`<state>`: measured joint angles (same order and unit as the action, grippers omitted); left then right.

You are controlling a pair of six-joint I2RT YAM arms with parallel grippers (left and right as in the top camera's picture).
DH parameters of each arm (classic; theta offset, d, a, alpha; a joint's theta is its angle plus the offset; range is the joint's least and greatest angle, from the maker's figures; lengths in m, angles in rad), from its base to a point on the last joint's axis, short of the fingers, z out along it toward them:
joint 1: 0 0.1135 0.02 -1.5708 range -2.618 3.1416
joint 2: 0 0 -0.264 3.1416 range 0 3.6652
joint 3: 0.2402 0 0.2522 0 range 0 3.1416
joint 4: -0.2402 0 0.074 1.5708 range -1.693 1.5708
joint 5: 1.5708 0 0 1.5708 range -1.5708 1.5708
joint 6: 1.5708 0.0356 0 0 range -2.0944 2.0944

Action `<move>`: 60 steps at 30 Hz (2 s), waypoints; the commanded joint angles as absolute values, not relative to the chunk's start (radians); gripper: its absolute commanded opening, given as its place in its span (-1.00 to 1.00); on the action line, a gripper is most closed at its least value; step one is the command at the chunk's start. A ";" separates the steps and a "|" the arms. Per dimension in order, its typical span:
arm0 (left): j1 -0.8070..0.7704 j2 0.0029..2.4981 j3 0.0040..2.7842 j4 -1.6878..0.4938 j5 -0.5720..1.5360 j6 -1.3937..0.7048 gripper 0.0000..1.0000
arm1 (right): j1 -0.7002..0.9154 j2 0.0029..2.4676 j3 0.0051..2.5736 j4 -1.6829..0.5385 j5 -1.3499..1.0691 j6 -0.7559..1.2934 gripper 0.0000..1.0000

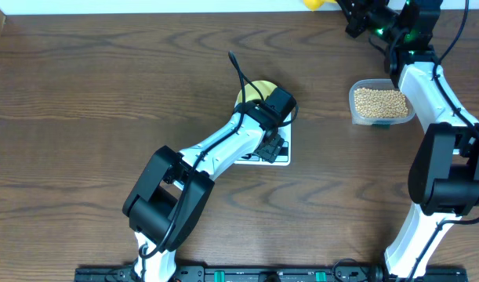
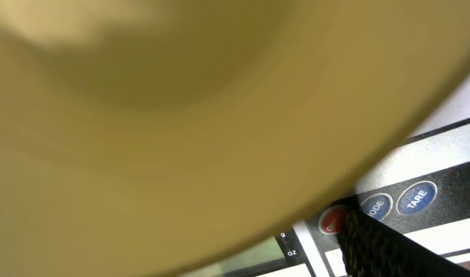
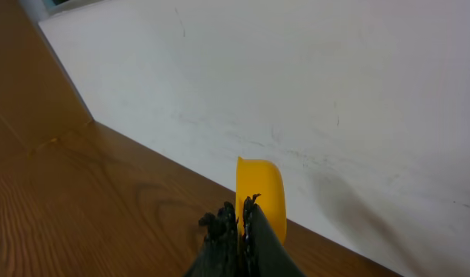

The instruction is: Scoop item into bowl and weigh 50g on scale

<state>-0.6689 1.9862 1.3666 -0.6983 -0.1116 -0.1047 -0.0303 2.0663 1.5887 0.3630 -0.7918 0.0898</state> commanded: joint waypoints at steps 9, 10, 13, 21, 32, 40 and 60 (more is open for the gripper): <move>-0.655 2.002 1.359 -0.698 -0.177 -0.109 0.74 | -0.024 2.061 1.607 0.362 -0.792 0.073 -0.98; -0.652 2.002 1.358 -0.698 -0.177 -0.109 0.74 | -0.024 2.061 1.607 0.361 -0.792 0.073 -0.98; -0.646 2.002 1.358 -0.698 -0.177 -0.109 0.74 | -0.024 2.061 1.607 0.361 -0.792 0.073 -0.98; -0.646 2.002 1.358 -0.696 -0.178 -0.109 0.74 | -0.024 2.061 1.607 0.355 -0.791 0.073 -0.98; -0.646 2.002 1.359 -0.694 -0.234 -0.110 0.74 | -0.024 2.061 1.607 0.355 -0.791 0.073 -0.98; -0.646 2.002 1.358 -0.694 -0.236 -0.110 0.74 | -0.024 2.061 1.607 0.355 -0.791 0.073 -0.98; -0.647 1.917 1.359 -0.740 -0.236 -0.109 0.74 | -0.025 2.061 1.607 0.355 -0.791 0.073 -0.98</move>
<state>-0.6552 1.9667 1.3666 -0.7284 -0.2016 -0.1047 -0.0303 2.0663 1.5887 0.3561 -0.7918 0.0898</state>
